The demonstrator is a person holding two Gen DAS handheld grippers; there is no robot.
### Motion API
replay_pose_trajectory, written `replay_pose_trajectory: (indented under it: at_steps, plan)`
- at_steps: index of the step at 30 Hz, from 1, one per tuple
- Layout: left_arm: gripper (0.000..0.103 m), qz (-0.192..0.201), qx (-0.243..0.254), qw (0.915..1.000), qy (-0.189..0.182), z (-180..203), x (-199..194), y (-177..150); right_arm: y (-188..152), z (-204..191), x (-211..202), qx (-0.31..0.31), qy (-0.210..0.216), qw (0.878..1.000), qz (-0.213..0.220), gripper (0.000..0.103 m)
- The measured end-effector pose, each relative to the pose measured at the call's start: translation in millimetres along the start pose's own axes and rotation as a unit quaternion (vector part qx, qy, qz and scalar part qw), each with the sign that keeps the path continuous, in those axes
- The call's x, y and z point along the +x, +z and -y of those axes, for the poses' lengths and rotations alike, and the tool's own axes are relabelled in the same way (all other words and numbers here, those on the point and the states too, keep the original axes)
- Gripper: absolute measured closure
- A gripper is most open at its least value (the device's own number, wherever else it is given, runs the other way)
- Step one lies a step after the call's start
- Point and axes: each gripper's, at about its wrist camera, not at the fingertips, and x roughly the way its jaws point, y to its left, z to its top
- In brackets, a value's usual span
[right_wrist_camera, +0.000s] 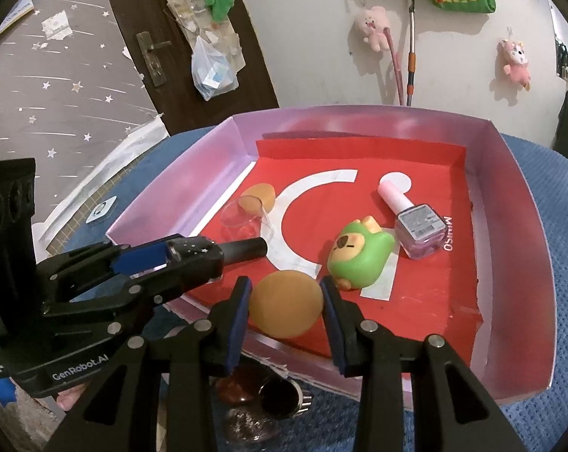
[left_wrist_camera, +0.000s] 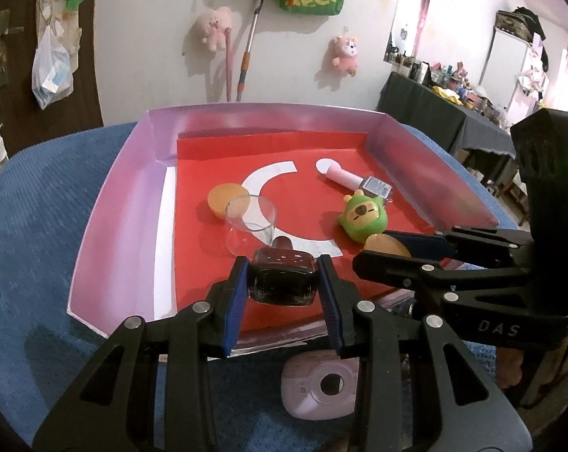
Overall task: Organize rigid objects
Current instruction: 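Carry the black watch with left tool into the box while right tool carries the egg sponge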
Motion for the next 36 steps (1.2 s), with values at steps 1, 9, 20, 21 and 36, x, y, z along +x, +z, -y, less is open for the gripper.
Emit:
replay_pose_trajectory:
  at_steps: [1,9,20,21,36]
  plan:
    - [0.069,0.000,0.000,1.0000,0.000,-0.3,0.7,0.3,-0.2,1.1,1.4,0.002,-0.001,1.000,-0.002,0.063]
    - [0.069,-0.005,-0.007,1.0000,0.003,-3.9,6.0,5.5,-0.5,3.7,7.3,0.004,-0.008,1.000,-0.004,0.063]
    - [0.069,-0.010,-0.012,0.9997,0.021,-11.4,18.1,10.9,-5.2,2.3,9.6,-0.011,-0.029,0.999,-0.011,0.063]
    - [0.069,-0.014,-0.014,0.9995,0.024,-12.7,21.6,10.5,-5.2,3.9,10.2,-0.009,-0.033,0.999,-0.011,0.063]
    - [0.069,-0.044,-0.020,0.9981,0.039,-17.2,39.0,2.8,-6.6,11.4,11.7,-0.010,-0.063,0.998,-0.021,0.063]
